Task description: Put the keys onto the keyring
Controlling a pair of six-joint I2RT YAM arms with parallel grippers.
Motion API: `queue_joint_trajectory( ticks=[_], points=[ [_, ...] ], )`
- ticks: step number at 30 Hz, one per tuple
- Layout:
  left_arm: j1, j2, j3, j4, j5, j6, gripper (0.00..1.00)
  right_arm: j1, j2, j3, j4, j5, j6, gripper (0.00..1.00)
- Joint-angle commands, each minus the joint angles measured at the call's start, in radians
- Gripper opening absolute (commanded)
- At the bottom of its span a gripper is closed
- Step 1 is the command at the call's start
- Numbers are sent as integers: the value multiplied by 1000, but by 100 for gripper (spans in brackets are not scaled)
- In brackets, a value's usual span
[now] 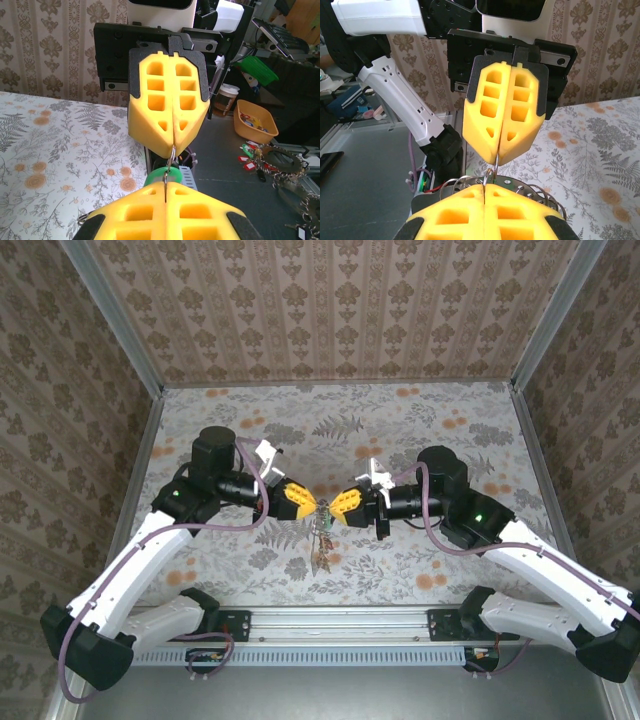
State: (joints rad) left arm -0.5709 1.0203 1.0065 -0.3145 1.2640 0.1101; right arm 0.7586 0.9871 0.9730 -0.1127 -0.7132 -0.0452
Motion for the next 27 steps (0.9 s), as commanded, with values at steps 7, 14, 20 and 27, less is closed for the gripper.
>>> queue_joint_trajectory(
  ticks=[7, 14, 20, 27],
  points=[
    [-9, -33, 25, 3, 25, 28, 0, 7, 20, 4, 30, 10, 13, 0],
    [-9, -32, 25, 3, 24, 29, 0, 6, -10, -1, 32, 16, 11, 0],
    [-9, -29, 25, 3, 23, 29, 0, 7, -22, -5, 21, 12, 9, 0],
    [-9, -27, 27, 3, 25, 29, 0, 7, -13, -5, 17, 7, 7, 0]
  ],
)
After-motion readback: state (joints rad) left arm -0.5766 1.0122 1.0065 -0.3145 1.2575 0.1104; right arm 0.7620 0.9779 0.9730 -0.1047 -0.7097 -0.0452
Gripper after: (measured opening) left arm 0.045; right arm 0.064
